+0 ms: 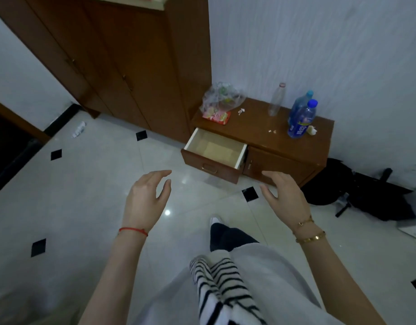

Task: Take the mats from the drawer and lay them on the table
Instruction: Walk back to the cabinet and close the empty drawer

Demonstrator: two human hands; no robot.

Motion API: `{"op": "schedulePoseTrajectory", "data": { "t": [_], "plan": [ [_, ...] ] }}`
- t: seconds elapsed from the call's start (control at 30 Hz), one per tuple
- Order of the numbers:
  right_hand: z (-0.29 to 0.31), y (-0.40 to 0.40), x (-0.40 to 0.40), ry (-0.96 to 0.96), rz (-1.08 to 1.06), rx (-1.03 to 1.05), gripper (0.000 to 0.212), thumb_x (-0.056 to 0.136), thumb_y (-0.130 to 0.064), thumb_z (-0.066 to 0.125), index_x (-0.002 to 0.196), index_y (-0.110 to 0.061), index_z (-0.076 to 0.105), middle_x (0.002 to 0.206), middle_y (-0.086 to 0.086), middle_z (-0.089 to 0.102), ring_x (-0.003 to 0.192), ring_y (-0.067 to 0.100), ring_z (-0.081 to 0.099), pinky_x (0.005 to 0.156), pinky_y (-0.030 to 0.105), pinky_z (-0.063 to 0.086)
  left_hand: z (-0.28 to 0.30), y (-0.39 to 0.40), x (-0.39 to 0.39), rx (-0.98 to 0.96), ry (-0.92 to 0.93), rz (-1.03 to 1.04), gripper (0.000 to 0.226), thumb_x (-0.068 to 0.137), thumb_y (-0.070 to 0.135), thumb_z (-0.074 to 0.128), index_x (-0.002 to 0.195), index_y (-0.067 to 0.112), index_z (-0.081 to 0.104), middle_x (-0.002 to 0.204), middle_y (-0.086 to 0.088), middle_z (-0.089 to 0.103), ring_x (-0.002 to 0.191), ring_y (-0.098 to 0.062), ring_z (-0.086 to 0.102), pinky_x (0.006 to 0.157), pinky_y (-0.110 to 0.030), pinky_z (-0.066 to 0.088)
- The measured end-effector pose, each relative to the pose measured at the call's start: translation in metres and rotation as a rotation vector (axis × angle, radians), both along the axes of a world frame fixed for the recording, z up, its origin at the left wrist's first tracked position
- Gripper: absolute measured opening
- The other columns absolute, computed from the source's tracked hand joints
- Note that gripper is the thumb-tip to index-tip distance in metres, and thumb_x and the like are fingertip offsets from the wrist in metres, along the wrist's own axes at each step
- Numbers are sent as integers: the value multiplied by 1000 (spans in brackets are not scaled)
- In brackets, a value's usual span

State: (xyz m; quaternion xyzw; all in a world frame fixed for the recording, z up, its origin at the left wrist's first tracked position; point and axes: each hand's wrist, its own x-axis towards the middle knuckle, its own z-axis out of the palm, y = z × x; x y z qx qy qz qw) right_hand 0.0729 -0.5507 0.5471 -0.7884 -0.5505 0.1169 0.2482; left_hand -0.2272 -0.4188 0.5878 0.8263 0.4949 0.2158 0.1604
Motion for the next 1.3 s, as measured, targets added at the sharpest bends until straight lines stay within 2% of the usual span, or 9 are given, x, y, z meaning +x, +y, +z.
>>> {"op": "schedulePoseTrajectory", "data": {
  "t": [0.23, 0.33, 0.43, 0.6, 0.67, 0.83, 0.97, 1.13, 1.3],
  "plan": [
    [4, 103, 22, 12, -39, 1, 32, 93, -20, 64, 123, -7, 62, 114, 9, 66, 107, 25, 59, 89, 26, 42, 4, 118, 32, 33, -12, -86, 25, 93, 10, 61, 117, 8, 67, 108, -8, 70, 98, -21, 65, 88, -20, 43],
    [0, 128, 20, 21, -72, 11, 32, 92, -18, 65, 122, -6, 62, 111, 10, 67, 104, 27, 60, 87, 31, 47, -3, 155, 40, 19, -27, -120, 25, 92, 9, 62, 116, 8, 68, 107, -7, 70, 97, -21, 65, 88, -21, 44],
    [-6, 146, 13, 41, -127, 12, 32, 92, -16, 66, 121, -5, 62, 110, 11, 67, 103, 27, 60, 86, 38, 52, -13, 188, 44, 22, -39, -193, 25, 91, 8, 63, 115, 7, 68, 107, -8, 71, 96, -21, 66, 89, -25, 47],
    [-22, 169, -11, 77, -264, -7, 33, 94, -18, 63, 124, -5, 61, 115, 12, 66, 109, 28, 59, 93, 33, 45, -27, 240, 42, 0, -30, -336, 23, 93, 12, 60, 114, 7, 68, 107, -8, 71, 95, -21, 65, 88, -25, 48],
    [-32, 176, -26, 93, -329, -20, 34, 94, -20, 62, 125, -5, 61, 116, 12, 66, 110, 28, 58, 94, 34, 44, -35, 262, 40, -17, -7, -396, 27, 93, 19, 54, 115, 8, 68, 107, -7, 71, 94, -22, 66, 88, -31, 52],
    [-54, 183, -55, 101, -426, -55, 28, 93, -19, 63, 118, -6, 63, 106, 11, 67, 102, 28, 60, 87, 36, 51, -57, 296, 34, -44, 20, -502, 27, 91, 16, 58, 115, 7, 67, 108, -9, 71, 94, -23, 66, 88, -33, 51],
    [-75, 190, -62, 115, -461, -78, 30, 93, -18, 64, 121, -7, 62, 112, 10, 67, 104, 27, 61, 88, 31, 47, -76, 311, 40, -91, 18, -517, 32, 92, 23, 52, 117, 8, 67, 110, -8, 70, 97, -23, 66, 89, -38, 53],
    [-121, 206, -47, 112, -474, -88, 30, 92, -17, 65, 120, -6, 62, 112, 11, 67, 103, 29, 62, 87, 36, 51, -124, 321, 62, -119, 16, -477, 31, 91, 22, 55, 116, 9, 67, 109, -8, 70, 97, -24, 65, 88, -42, 54],
    [-203, 231, -25, 91, -445, -71, 31, 92, -17, 65, 121, -8, 61, 109, 8, 66, 102, 25, 59, 88, 32, 51, -217, 336, 87, -99, 14, -468, 30, 90, 21, 57, 114, 7, 67, 107, -9, 70, 95, -25, 65, 87, -42, 53]
  ]
}}
